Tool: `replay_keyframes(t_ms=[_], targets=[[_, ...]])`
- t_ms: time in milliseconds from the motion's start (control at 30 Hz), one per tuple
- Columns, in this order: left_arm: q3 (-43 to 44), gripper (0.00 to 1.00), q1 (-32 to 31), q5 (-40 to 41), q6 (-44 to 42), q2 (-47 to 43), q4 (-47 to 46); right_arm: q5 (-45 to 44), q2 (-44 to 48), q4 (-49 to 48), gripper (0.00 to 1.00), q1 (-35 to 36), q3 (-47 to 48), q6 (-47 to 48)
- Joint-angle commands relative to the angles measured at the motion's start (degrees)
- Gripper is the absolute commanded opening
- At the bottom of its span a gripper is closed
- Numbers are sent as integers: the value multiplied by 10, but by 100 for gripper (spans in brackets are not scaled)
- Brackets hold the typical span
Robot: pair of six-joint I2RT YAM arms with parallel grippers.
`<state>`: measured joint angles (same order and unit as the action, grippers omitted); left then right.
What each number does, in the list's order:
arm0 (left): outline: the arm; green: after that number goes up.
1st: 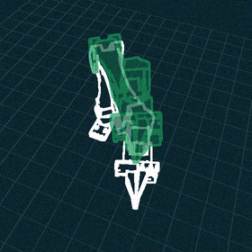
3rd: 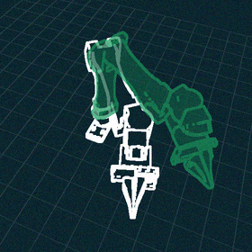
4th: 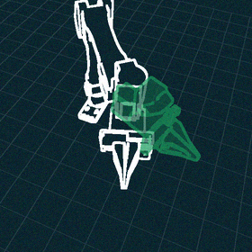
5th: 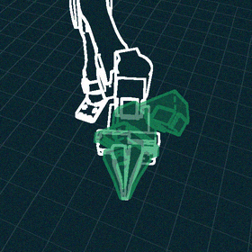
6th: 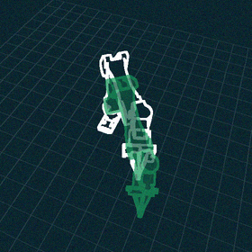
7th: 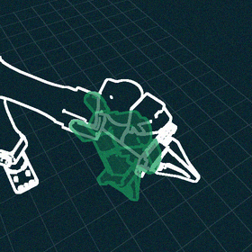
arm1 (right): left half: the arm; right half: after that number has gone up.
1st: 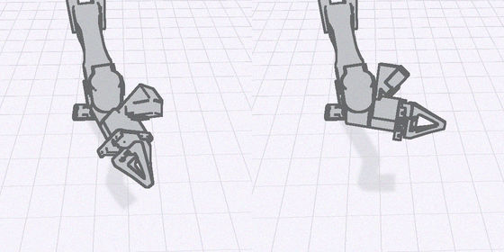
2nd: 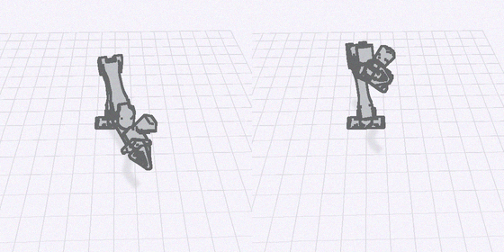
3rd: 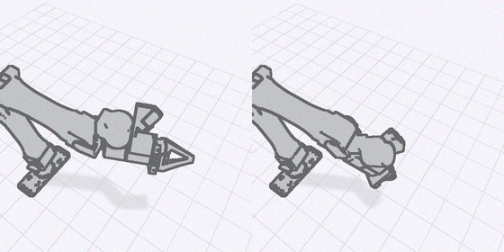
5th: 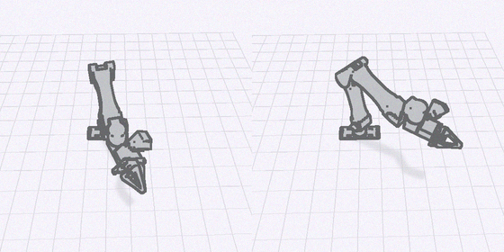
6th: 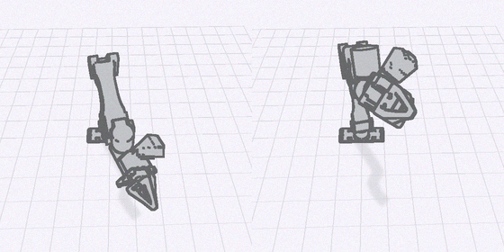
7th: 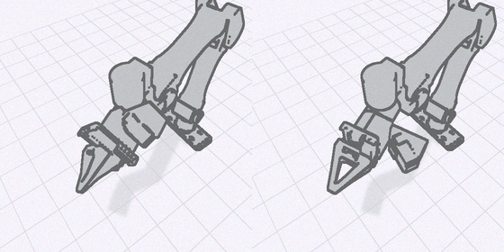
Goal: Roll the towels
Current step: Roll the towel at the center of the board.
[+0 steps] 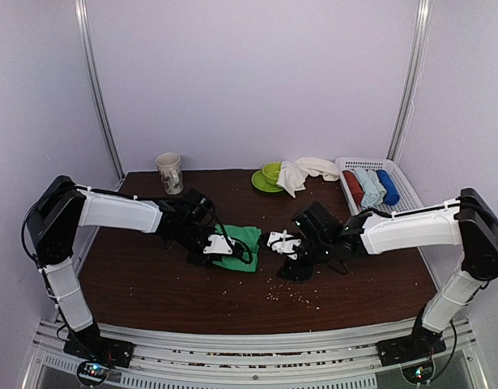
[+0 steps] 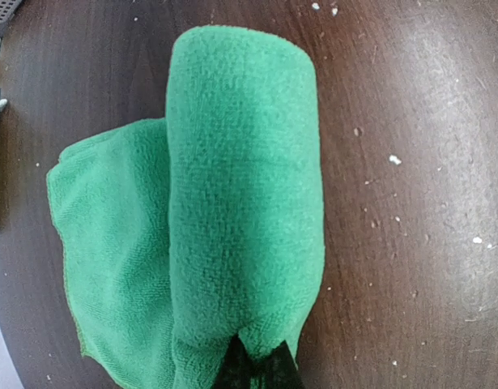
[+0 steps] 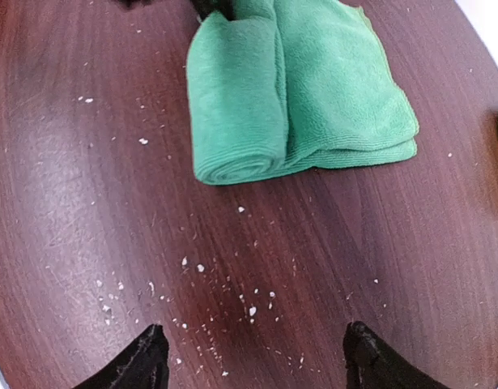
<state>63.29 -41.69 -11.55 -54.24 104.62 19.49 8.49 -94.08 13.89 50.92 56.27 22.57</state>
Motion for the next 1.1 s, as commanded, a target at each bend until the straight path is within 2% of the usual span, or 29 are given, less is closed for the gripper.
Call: replay_keyframes(t_ms=[0, 233, 400, 567, 833, 967, 1067], targets=[[31, 0, 12, -55, 20, 41, 119, -111, 43, -142, 75, 45, -62, 69], [121, 0, 36, -104, 20, 100, 220, -234, 7, -266, 75, 135, -98, 149], [157, 0, 50, -122, 18, 130, 259, -313, -75, -327, 75, 167, -59, 188], [193, 0, 68, -147, 11, 164, 303, -372, -161, -335, 74, 177, 8, 220], [213, 0, 75, -153, 1, 188, 328, -412, -244, -328, 73, 176, 84, 255], [214, 0, 76, -155, -2, 193, 331, -421, -276, -307, 70, 172, 115, 254], [214, 0, 77, -155, -6, 195, 335, -423, -292, -292, 63, 166, 131, 251]])
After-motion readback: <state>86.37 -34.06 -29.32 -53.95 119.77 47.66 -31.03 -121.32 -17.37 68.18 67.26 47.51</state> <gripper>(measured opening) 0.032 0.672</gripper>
